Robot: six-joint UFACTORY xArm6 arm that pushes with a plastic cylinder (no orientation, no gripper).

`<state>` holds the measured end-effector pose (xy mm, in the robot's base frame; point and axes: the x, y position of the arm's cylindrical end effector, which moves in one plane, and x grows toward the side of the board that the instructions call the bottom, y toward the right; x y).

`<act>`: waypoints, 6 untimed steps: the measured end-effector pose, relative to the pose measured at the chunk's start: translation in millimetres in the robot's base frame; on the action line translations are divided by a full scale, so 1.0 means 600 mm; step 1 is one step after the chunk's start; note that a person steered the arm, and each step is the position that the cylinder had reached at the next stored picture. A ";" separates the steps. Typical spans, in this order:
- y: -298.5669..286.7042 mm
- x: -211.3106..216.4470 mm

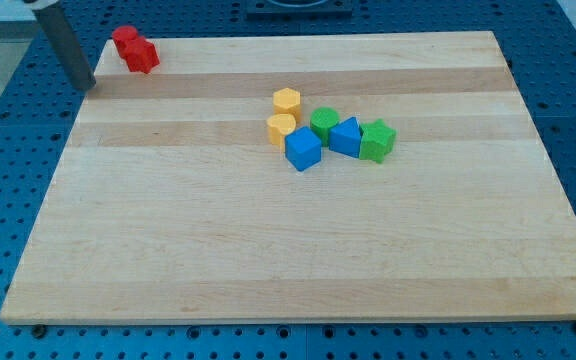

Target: Separate the red star and red circle

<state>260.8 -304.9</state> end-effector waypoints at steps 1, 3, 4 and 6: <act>0.003 -0.111; 0.075 -0.085; 0.179 -0.017; 0.386 0.058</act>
